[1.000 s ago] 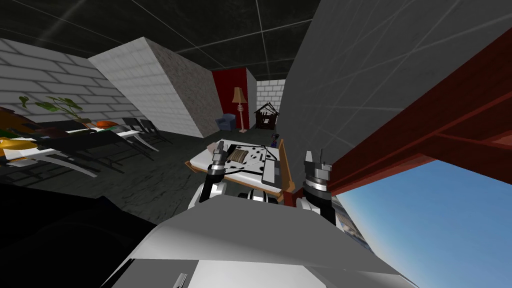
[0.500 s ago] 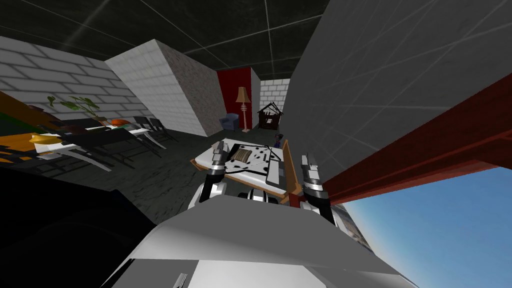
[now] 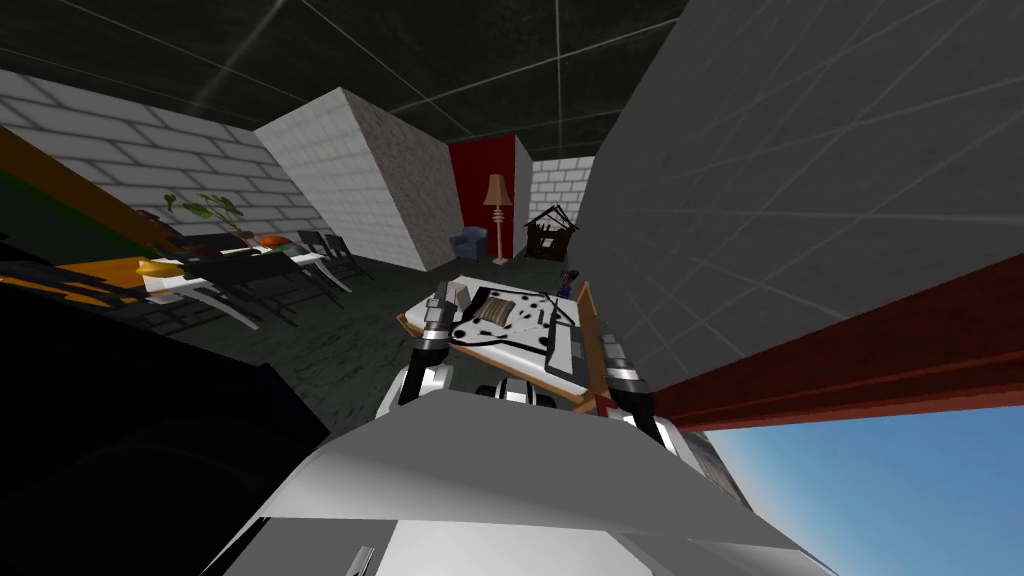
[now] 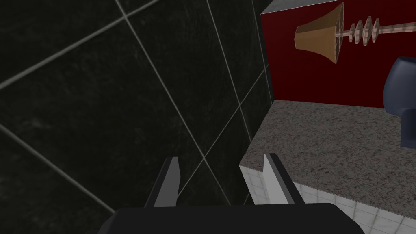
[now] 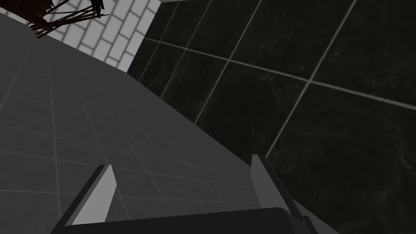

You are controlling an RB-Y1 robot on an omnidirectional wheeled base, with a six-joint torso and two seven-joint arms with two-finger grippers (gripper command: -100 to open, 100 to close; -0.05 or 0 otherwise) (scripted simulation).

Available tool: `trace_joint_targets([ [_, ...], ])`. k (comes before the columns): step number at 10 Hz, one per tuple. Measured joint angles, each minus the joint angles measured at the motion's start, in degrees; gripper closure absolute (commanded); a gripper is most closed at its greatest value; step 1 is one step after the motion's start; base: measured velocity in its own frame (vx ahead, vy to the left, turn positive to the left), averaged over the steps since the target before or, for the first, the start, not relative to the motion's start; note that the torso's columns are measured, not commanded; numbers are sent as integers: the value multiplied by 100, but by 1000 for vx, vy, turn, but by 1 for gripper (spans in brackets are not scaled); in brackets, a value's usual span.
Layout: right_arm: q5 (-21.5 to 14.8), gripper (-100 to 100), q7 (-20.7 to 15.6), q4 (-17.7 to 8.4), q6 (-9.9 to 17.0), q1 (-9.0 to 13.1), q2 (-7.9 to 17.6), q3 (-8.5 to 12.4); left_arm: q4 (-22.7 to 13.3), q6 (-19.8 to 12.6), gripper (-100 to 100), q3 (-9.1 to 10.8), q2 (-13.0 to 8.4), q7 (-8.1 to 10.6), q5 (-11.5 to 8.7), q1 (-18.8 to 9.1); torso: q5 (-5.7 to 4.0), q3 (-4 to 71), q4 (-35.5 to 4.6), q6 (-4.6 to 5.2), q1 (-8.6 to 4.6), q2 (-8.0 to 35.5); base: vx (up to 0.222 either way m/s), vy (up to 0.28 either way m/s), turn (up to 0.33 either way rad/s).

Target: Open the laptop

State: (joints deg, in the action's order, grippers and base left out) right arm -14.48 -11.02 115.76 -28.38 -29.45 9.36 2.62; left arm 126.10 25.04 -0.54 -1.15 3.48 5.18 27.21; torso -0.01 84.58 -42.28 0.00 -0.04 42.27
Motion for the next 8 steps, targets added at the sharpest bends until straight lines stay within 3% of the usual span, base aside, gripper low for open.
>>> trace_joint_targets([
  [6, -912, -100, -420, -685, 573, 45, 279, 388, 0, 0, 0, 1, -1, 0, 0, 0, 0, -2, -1, 2, -1, 4, 8, 118, 84],
  [8, -1198, -100, -562, -1128, 637, 110, 416, 597, 0, 0, 0, 0, 0, 0, 0, 0, 3, 3, 1, -1, 10, -7, 32, 107, 101],
])
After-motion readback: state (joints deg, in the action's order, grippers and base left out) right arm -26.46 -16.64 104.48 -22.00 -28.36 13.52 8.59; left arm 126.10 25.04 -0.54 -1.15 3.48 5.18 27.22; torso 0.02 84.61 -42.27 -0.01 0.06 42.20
